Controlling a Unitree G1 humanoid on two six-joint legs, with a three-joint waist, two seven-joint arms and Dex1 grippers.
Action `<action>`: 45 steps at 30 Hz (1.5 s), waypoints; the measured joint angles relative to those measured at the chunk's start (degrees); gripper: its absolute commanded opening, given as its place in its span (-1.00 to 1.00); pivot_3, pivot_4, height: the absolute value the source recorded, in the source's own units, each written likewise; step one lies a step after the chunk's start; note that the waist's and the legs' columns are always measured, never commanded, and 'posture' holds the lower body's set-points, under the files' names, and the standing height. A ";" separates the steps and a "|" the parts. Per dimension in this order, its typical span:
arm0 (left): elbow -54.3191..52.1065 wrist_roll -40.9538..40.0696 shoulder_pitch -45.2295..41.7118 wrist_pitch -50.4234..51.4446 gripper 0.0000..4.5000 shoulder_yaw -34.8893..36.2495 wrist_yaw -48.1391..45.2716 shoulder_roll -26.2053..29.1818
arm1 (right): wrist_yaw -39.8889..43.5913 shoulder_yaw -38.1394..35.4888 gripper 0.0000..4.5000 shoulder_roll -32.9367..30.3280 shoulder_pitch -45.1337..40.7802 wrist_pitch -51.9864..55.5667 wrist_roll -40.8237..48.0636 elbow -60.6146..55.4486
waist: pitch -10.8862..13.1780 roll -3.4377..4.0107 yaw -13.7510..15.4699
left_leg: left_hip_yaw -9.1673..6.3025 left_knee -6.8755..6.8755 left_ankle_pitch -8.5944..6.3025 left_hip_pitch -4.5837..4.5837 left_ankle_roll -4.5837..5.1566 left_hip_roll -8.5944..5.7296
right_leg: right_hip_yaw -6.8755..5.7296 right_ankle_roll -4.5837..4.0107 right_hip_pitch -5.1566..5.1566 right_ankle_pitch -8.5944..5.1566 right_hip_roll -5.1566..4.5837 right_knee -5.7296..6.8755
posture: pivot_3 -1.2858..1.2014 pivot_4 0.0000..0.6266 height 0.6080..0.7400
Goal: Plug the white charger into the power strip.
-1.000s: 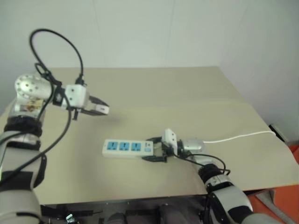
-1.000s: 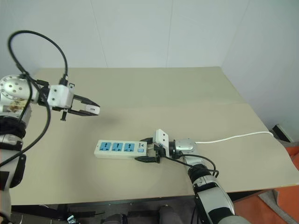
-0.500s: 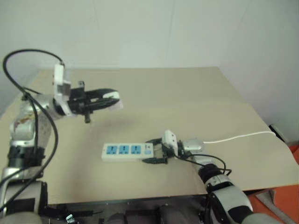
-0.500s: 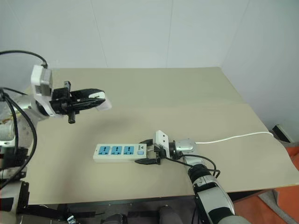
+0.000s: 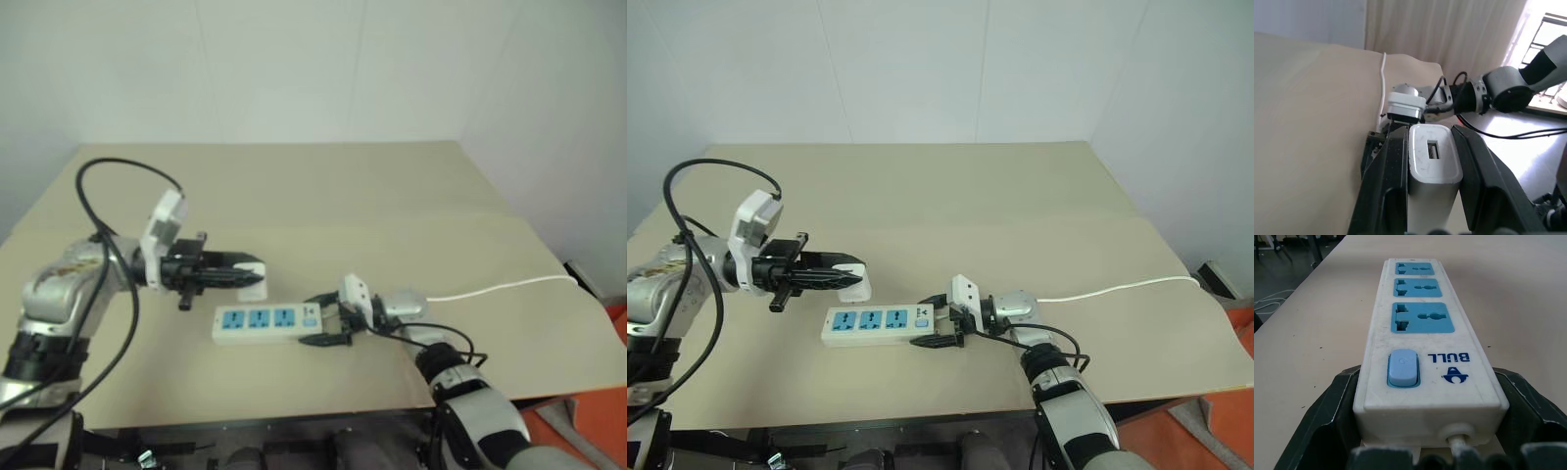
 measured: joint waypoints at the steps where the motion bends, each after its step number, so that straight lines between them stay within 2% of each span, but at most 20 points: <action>1: 0.77 0.76 -0.23 -0.98 -0.54 -0.40 -0.67 -1.05 | 0.01 0.01 0.51 0.04 0.00 0.00 0.01 0.01 | 0.00 0.00 -0.01 | 0.00 0.00 0.00 -0.01 0.00 0.00 | 0.00 0.00 0.00 0.00 0.00 -0.01 | 0.03 -0.52 1.00; 5: 3.37 3.53 -2.14 -4.17 -0.54 -1.49 -1.35 -4.69 | -0.01 0.04 0.51 0.15 -0.04 0.00 -0.03 0.00 | 0.00 0.00 -0.08 | 0.00 0.00 0.00 -0.01 0.00 0.00 | 0.01 0.00 0.00 0.00 0.01 -0.01 | 0.03 -0.52 1.00; 20: 6.88 10.73 -0.54 -11.89 -0.54 -3.65 -2.63 -10.87 | -0.46 0.22 0.51 0.47 -0.02 0.01 -0.04 -0.03 | 0.00 0.00 -0.12 | 0.01 -0.01 0.00 0.03 0.00 0.00 | 0.04 0.00 0.02 0.01 0.01 0.01 | 0.03 -0.52 1.00; 45: 8.34 15.17 3.12 -15.97 -0.54 -5.70 -1.78 -14.14 | -0.62 0.24 0.51 0.62 -0.06 0.01 -0.05 0.05 | 0.00 0.00 -0.18 | 0.00 -0.01 0.00 0.04 0.00 0.01 | 0.06 0.00 0.02 0.00 0.02 0.00 | 0.03 -0.52 1.00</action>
